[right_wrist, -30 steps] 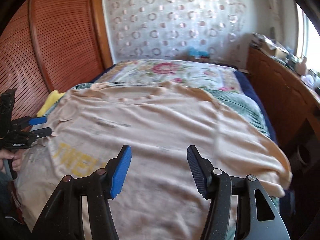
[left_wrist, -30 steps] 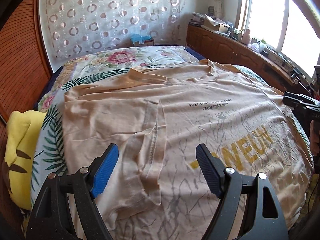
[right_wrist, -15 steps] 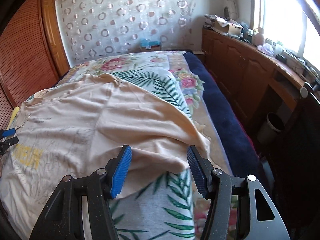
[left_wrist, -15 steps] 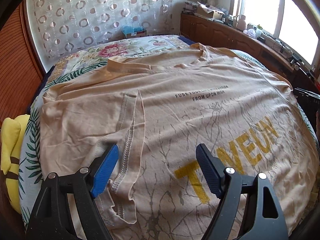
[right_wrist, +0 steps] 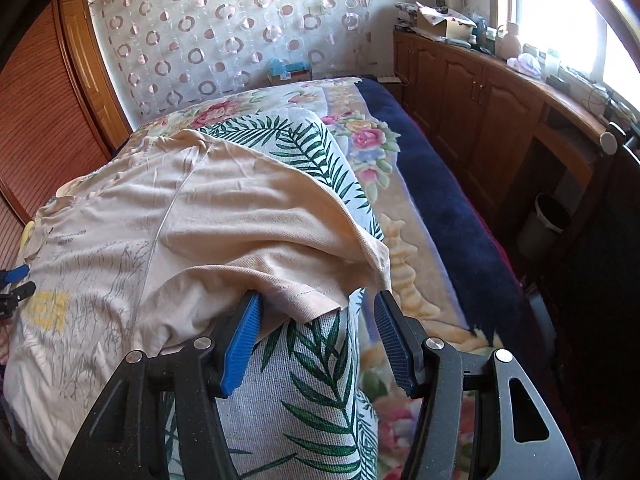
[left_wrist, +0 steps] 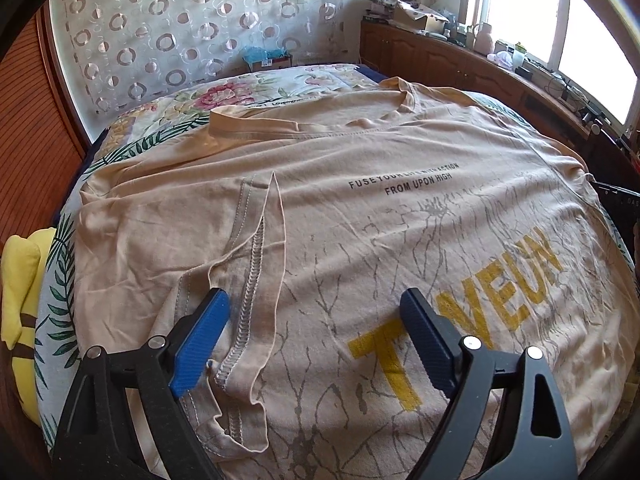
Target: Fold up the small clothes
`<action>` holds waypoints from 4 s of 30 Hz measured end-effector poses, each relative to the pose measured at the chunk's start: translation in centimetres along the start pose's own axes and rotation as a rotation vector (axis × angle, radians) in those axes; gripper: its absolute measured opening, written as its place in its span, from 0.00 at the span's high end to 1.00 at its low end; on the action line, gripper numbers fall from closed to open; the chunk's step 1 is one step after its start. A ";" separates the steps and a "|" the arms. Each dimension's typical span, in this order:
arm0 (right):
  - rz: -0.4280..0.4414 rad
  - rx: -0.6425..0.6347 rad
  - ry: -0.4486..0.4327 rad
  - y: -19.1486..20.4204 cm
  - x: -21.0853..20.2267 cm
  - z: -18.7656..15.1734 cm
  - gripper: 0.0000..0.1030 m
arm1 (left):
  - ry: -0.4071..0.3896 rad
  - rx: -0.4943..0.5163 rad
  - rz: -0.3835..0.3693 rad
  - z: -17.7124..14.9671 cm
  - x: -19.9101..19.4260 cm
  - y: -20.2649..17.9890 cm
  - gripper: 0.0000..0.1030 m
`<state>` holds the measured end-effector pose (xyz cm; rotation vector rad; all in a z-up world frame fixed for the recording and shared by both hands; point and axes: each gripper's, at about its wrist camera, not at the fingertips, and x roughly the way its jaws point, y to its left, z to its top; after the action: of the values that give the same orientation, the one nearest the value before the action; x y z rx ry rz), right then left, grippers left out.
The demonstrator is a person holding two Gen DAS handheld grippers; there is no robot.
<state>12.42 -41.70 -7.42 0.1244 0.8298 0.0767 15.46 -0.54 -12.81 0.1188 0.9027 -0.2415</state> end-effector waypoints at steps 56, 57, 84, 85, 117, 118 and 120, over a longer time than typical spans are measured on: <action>0.103 -0.310 -0.121 10.2 3.4 4.4 0.71 | -0.077 -0.020 -0.033 -0.1 -3.4 0.0 0.00; 0.106 -0.305 -0.107 10.2 3.9 4.3 0.71 | -0.088 -0.020 -0.042 -0.1 -3.8 -0.1 0.00; 0.324 -0.360 -0.055 17.8 6.6 9.5 0.97 | -0.136 -0.068 -0.025 -1.7 -6.2 0.7 0.00; 0.359 -0.354 -0.059 18.4 6.6 9.9 0.97 | -0.135 -0.070 -0.024 -1.8 -6.3 0.8 0.00; 0.168 -0.426 0.000 14.1 6.3 -0.3 0.94 | -0.157 -0.072 -0.046 -1.9 -7.2 -0.2 0.00; 0.168 -0.429 -0.003 14.2 6.2 -0.4 0.95 | -0.156 -0.072 -0.045 -1.9 -7.1 -0.2 0.00; 0.182 -0.428 -0.008 14.1 5.8 -0.6 0.97 | -0.154 -0.074 -0.045 -2.0 -7.1 -0.2 0.00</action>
<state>15.61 -27.04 -10.02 -0.2041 0.7764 0.4214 9.67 0.78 -8.44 0.0110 0.7608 -0.2551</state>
